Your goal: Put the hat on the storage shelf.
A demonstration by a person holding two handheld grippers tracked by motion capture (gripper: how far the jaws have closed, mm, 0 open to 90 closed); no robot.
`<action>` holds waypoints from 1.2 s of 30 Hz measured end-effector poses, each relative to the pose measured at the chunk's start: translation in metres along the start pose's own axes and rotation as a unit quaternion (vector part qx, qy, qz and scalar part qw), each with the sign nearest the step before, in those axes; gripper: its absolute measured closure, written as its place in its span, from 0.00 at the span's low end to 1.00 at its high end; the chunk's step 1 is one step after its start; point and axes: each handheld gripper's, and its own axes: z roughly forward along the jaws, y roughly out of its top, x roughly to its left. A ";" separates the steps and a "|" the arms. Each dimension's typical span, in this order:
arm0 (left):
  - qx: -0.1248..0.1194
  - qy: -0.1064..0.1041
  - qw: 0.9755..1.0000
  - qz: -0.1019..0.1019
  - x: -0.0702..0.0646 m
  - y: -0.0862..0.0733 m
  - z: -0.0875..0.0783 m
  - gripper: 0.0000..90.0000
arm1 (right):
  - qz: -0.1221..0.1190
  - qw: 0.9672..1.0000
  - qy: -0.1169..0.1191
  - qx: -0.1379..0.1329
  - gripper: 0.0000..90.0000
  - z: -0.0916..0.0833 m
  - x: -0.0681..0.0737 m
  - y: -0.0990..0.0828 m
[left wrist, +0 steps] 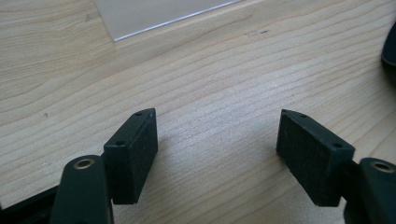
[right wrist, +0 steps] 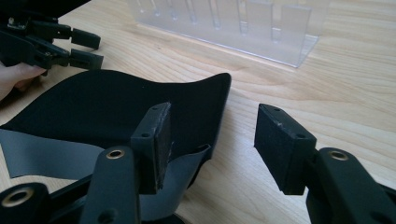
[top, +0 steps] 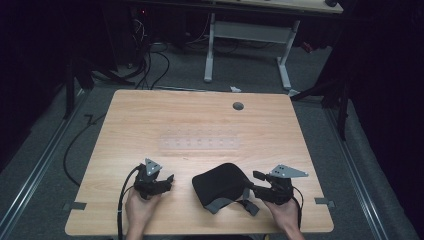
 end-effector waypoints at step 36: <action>0.000 0.000 1.000 0.000 0.000 0.000 0.000 0.33 | -0.005 0.996 0.059 0.074 0.69 0.049 0.009 -0.012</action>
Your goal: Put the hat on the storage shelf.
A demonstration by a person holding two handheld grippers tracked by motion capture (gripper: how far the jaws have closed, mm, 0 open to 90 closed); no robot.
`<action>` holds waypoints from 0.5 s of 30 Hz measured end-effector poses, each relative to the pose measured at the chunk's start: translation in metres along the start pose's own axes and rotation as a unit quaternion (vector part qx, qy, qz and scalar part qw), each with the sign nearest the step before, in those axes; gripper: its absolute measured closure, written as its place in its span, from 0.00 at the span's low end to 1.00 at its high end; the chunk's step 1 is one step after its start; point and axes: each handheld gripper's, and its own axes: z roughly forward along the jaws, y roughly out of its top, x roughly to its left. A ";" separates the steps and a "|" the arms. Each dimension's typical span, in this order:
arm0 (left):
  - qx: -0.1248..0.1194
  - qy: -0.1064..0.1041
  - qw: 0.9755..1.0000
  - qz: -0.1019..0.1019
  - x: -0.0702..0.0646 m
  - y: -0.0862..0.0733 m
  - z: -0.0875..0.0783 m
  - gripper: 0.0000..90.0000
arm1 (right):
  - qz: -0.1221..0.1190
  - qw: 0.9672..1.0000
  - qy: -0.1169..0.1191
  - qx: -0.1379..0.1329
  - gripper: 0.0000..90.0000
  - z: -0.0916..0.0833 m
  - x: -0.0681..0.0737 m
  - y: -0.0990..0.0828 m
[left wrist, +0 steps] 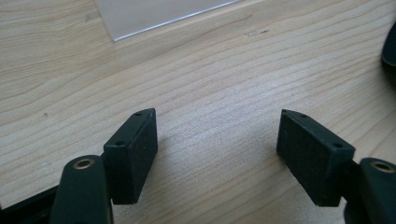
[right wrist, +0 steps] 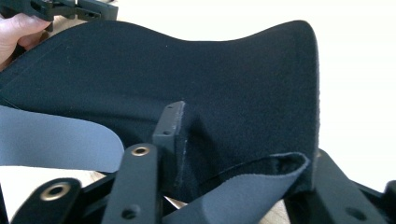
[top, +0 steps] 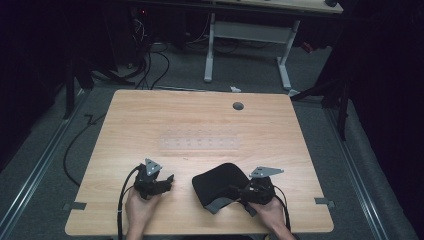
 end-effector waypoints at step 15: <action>0.000 -0.001 1.000 0.000 0.000 0.000 0.000 0.33 | 0.011 1.000 0.027 0.001 0.83 -0.002 -0.003 -0.001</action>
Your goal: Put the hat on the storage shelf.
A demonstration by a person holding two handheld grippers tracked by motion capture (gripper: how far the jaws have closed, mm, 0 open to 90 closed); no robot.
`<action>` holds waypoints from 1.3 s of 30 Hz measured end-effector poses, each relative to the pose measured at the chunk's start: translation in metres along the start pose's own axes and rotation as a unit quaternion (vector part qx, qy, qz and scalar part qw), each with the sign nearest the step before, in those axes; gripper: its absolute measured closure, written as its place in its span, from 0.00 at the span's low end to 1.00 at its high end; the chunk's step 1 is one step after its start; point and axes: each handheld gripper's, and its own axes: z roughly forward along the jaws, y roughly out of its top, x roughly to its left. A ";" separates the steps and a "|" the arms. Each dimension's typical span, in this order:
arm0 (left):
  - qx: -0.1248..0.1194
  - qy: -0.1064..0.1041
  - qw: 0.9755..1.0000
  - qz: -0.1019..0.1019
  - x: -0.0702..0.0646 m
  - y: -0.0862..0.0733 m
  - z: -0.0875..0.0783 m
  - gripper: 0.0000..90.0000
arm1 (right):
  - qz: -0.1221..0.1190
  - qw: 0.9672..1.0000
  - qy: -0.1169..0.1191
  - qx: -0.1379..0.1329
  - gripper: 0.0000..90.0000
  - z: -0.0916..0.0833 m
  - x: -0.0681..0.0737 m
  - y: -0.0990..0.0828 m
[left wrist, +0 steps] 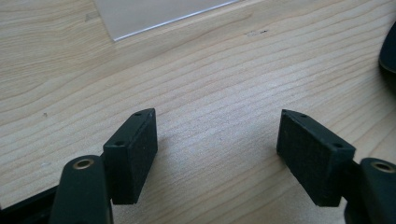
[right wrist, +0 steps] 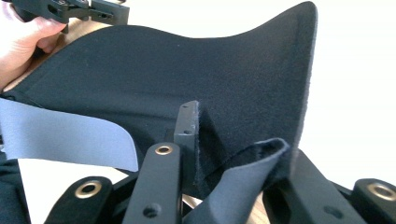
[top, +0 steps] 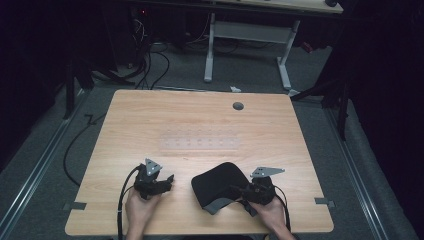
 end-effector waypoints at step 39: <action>0.002 0.004 1.000 0.000 0.000 0.000 0.002 0.28 | 0.006 0.999 0.025 -0.035 0.93 -0.022 0.000 0.022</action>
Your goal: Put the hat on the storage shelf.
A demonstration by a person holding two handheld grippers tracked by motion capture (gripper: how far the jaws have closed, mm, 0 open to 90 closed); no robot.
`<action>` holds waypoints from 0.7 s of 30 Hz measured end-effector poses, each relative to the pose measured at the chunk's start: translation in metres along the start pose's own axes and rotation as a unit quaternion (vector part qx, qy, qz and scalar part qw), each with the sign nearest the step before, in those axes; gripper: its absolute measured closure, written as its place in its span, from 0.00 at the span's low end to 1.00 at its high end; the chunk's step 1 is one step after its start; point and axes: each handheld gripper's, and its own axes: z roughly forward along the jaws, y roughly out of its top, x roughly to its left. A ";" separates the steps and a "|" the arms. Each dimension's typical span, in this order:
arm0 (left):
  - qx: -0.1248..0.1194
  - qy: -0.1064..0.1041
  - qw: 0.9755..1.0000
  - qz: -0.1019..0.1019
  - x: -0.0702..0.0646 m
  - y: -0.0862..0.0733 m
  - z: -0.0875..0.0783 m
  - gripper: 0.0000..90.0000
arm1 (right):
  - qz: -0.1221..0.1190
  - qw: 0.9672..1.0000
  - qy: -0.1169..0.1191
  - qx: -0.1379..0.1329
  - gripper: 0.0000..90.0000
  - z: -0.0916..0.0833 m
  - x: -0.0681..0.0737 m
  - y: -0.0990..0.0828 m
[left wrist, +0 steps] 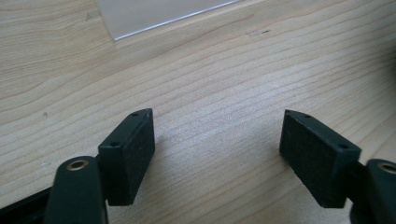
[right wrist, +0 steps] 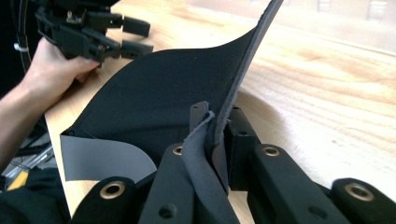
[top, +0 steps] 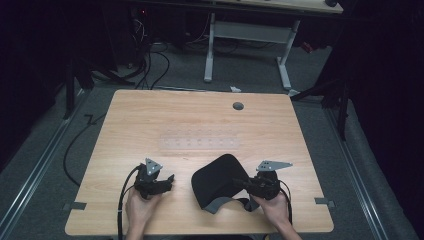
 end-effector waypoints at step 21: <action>-0.008 -0.056 0.998 0.020 -0.018 0.008 -0.009 0.30 | 0.034 0.999 -0.010 -0.040 0.93 -0.017 -0.022 0.026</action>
